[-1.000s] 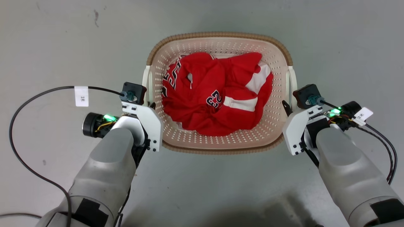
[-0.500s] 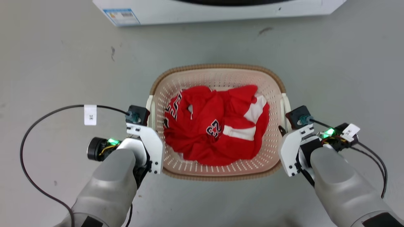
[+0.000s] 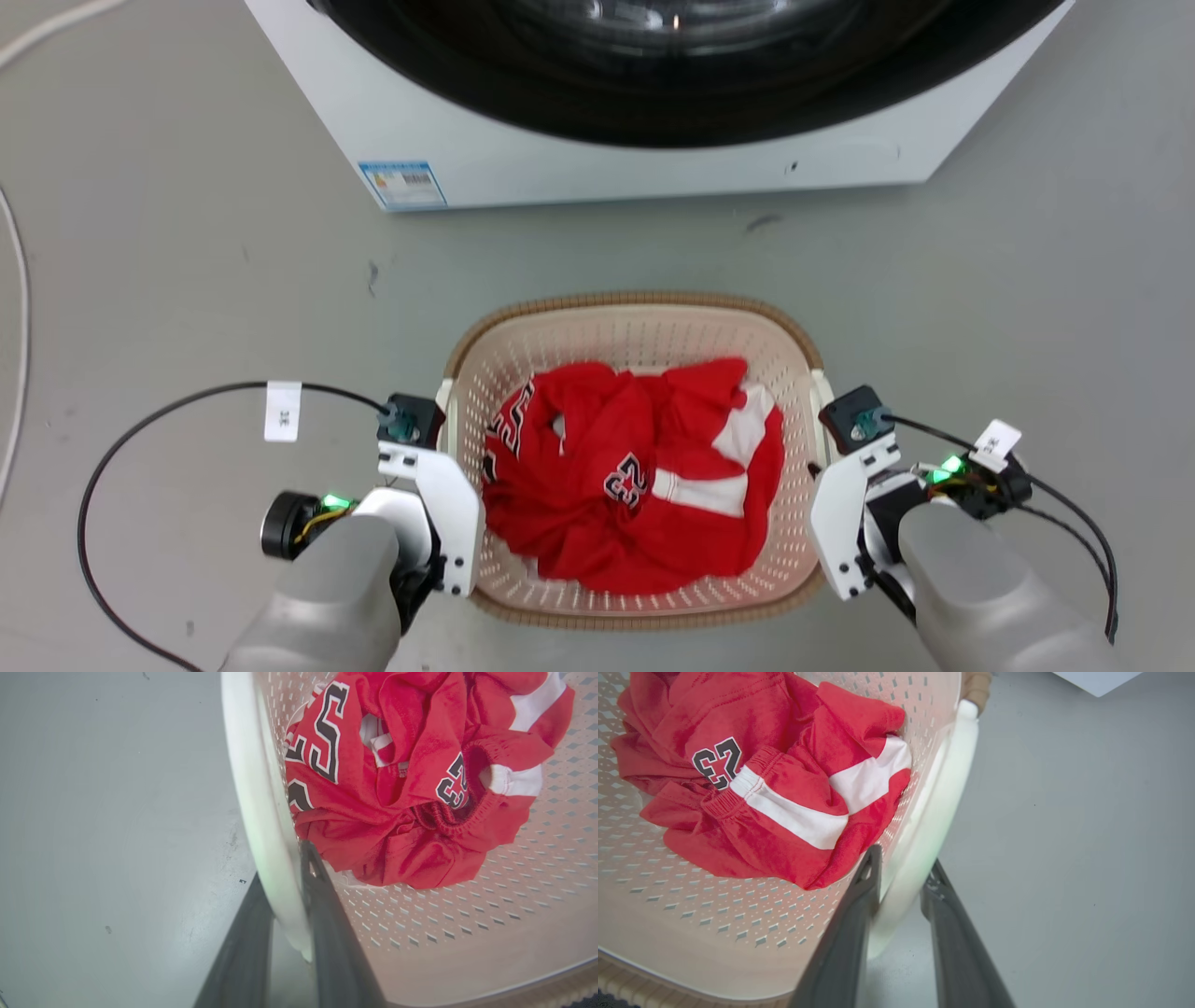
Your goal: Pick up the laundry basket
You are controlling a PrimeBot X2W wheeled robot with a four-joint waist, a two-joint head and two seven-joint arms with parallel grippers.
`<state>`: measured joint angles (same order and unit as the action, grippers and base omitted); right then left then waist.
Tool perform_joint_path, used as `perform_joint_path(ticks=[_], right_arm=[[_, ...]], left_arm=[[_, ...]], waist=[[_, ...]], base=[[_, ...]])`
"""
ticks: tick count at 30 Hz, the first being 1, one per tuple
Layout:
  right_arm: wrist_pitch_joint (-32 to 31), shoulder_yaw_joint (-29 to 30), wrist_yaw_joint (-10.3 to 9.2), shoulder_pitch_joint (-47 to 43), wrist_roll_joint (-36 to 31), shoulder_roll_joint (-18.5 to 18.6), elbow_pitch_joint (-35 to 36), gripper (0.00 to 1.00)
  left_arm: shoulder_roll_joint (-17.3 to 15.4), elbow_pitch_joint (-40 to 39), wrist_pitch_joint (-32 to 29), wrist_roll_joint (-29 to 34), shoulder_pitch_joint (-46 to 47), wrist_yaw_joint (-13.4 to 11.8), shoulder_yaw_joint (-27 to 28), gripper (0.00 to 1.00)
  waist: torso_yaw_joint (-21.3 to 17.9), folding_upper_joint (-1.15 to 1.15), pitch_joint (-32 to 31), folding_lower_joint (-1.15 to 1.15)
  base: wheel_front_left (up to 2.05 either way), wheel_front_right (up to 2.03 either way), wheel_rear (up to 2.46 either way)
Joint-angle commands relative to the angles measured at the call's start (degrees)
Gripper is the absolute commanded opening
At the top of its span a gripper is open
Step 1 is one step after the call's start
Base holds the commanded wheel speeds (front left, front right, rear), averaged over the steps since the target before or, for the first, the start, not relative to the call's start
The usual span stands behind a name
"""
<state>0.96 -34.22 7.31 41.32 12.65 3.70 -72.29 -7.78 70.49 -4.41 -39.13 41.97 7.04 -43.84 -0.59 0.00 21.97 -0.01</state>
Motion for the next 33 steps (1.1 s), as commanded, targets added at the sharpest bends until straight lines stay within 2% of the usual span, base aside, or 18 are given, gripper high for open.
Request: perform_joint_path(ticks=[1,25,33], right_arm=[[-0.33,-1.66,0.32,-1.24,1.06,-1.48,0.61,0.00],[-9.42,-15.59,0.31,-8.44,17.02,-0.74,2.11,0.00],[-12.29,-19.83,0.31,-9.45,22.08,0.42,3.29,0.00]], left_arm=[[1.42,-1.36,-0.31,-0.78,-1.01,0.73,-0.95,0.00],[-1.51,-3.68,-9.44,-11.43,-10.71,0.72,-8.65,0.00],[-2.29,-4.21,-11.98,-14.26,-11.86,0.72,-10.74,0.00]], waist=[[0.25,0.00,-3.17,0.01],[0.51,0.00,-19.81,0.01],[0.45,0.00,-22.50,0.01]], base=[[0.00,0.00,0.00],[0.00,0.00,0.00],[0.00,0.00,0.00]])
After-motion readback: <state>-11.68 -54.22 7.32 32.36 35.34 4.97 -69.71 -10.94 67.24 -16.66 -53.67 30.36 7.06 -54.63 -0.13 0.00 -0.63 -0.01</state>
